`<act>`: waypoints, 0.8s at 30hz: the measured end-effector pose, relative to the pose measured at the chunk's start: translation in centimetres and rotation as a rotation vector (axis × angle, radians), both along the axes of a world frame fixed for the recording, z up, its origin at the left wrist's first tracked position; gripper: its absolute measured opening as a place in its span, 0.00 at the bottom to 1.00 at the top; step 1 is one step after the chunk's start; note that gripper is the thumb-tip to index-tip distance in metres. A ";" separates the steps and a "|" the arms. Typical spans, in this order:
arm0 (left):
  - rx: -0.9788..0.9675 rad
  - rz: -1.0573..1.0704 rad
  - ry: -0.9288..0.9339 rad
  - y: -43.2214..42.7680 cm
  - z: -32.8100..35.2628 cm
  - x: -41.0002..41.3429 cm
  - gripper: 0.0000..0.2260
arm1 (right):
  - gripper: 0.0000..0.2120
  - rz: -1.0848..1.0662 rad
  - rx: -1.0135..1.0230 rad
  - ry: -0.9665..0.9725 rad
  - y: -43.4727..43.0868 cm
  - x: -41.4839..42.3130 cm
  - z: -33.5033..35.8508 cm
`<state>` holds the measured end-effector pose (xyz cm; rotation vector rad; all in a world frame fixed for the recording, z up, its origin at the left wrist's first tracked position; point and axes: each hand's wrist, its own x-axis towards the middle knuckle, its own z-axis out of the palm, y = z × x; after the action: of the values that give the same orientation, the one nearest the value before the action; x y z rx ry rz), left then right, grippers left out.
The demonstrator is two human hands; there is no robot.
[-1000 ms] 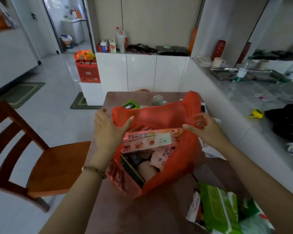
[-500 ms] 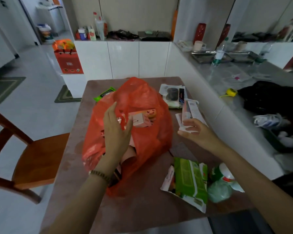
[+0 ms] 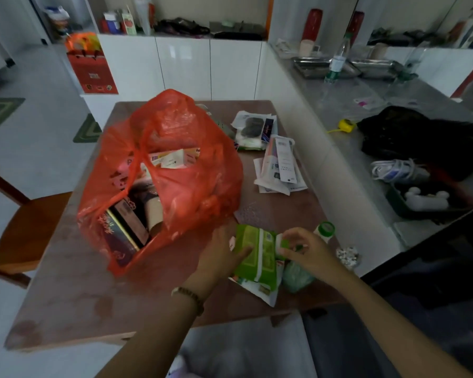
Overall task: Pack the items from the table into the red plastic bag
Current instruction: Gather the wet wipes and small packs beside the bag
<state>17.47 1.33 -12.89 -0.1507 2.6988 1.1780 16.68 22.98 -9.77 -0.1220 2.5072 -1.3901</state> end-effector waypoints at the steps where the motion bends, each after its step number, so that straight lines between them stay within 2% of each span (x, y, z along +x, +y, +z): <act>1: 0.142 0.029 -0.129 0.7 -0.9 0.0 0.32 | 0.10 -0.025 -0.005 -0.015 0.1 0.6 -1.0; 3: 0.348 0.099 -0.275 1.6 -1.9 -0.1 0.26 | 0.08 -0.044 -0.041 -0.097 -0.1 1.8 -3.0; 5: 0.357 0.161 -0.317 2.3 -2.7 -0.5 0.22 | 0.11 -0.026 -0.075 -0.180 -0.6 2.6 -4.5; 8: 0.344 0.166 -0.324 2.8 -3.0 -1.3 0.24 | 0.16 -0.022 -0.105 -0.236 -1.4 3.0 -5.5; 11: 0.459 0.192 -0.434 3.0 -2.8 -2.2 0.31 | 0.20 -0.001 -0.095 -0.260 -2.2 2.7 -6.3; 13: 0.466 0.173 -0.466 3.1 -2.5 -2.5 0.27 | 0.20 0.011 -0.070 -0.263 -2.9 2.8 -6.6; 15: 0.465 0.167 -0.451 3.0 -2.4 -2.5 0.23 | 0.18 -0.014 -0.081 -0.291 -3.3 2.8 -6.6; 18: 0.553 0.263 -0.326 1.8 -2.4 -1.3 0.18 | 0.15 -0.054 -0.227 -0.341 -3.9 2.1 -5.9; 21: 0.770 0.445 -0.237 -0.4 -3.1 1.2 0.18 | 0.20 -0.062 -0.159 -0.353 -4.8 0.4 -5.5; 24: 1.019 0.543 -0.259 -1.4 -4.1 3.6 0.19 | 0.27 0.006 -0.039 -0.427 -5.6 -0.8 -6.3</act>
<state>21.06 -0.10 -16.95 -0.8143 1.5843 2.3054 15.89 17.33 -16.03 0.1458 2.1261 -1.3017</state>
